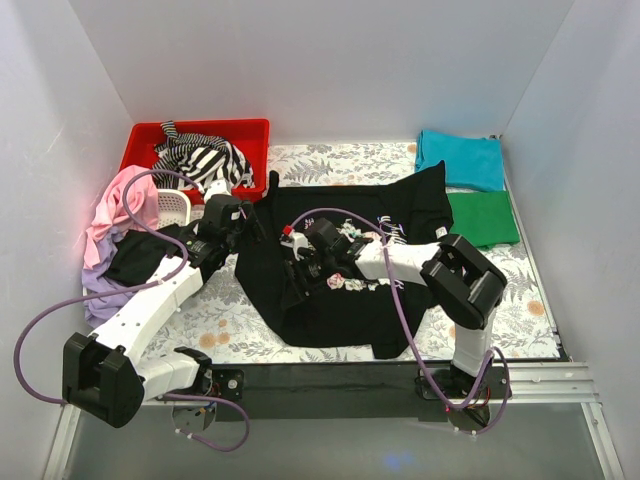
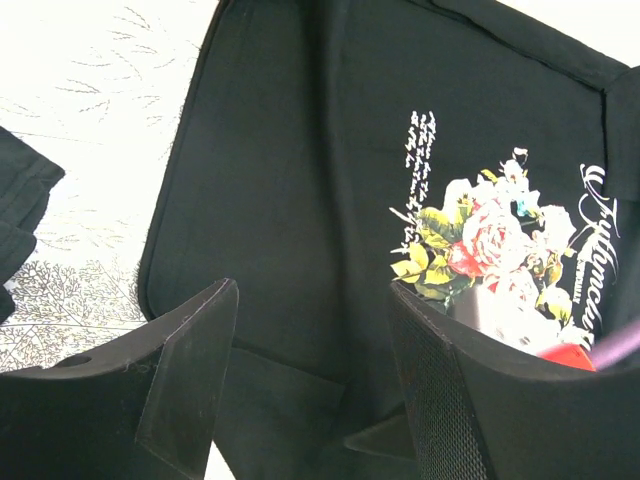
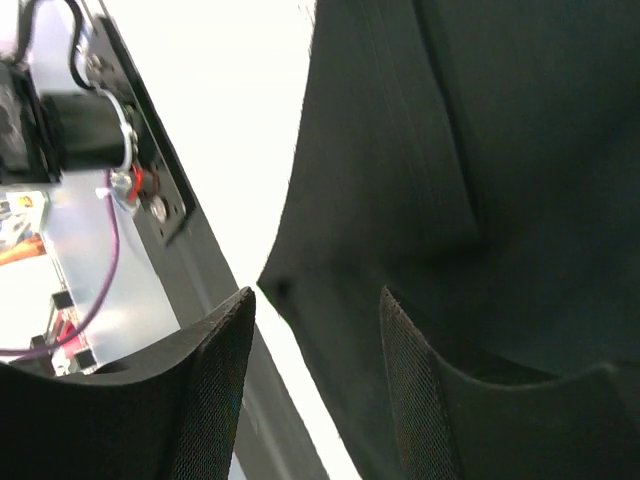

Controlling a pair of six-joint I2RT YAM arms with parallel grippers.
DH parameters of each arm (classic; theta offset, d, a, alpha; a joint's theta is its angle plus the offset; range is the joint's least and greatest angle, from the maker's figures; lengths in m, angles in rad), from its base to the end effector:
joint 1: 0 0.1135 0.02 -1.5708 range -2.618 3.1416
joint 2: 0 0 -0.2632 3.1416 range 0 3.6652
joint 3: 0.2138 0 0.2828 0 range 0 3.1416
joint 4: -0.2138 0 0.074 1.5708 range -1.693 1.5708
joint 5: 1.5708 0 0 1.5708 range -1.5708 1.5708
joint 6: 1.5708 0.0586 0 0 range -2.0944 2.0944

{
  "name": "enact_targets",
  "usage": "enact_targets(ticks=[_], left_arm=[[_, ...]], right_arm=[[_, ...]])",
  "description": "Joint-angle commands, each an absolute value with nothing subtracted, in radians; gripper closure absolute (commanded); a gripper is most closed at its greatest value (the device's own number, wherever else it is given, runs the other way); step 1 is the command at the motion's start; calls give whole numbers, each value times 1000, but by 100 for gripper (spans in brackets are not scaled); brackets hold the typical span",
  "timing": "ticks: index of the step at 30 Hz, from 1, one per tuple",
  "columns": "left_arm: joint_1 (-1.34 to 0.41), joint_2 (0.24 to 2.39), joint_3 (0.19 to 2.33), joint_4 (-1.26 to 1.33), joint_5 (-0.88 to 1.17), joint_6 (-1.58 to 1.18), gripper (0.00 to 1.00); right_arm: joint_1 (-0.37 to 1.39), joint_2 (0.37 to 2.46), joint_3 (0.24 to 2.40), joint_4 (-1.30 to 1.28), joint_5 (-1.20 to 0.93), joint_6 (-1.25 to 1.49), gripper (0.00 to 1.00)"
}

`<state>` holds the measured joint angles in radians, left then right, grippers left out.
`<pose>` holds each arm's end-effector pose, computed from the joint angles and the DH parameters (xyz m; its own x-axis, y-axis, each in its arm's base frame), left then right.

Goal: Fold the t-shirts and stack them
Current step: Flatten the tshirt out

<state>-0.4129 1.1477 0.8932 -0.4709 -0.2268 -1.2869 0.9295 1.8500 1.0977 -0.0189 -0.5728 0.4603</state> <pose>0.2733 -0.1053 0.2550 -0.3976 -0.8470 -0.3528 -0.5170 0.5245 -0.6765 0.2280 0.3585 0.1356 -0.7760 -0.4154 -0.4746 -0.6264 0.4195 0.6570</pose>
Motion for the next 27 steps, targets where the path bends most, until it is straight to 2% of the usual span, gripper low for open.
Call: enact_targets(ticks=[1,14,18,27], left_arm=[[-414,1114,934,-482,-264,-1278,40],[-413,1120,930,-485,-264,-1253,39],[-414,1129,930,-482,-255,-1253,39],[-414,1134,925,-479,-255,-1247,39]], right_arm=[[943,1899,1169,34,-606,488,42],[959,1845,1128,-84,-469,479,45],[959,1894,1149,-94,-500,477,48],[965,1982,1258,-100,-521,448,48]])
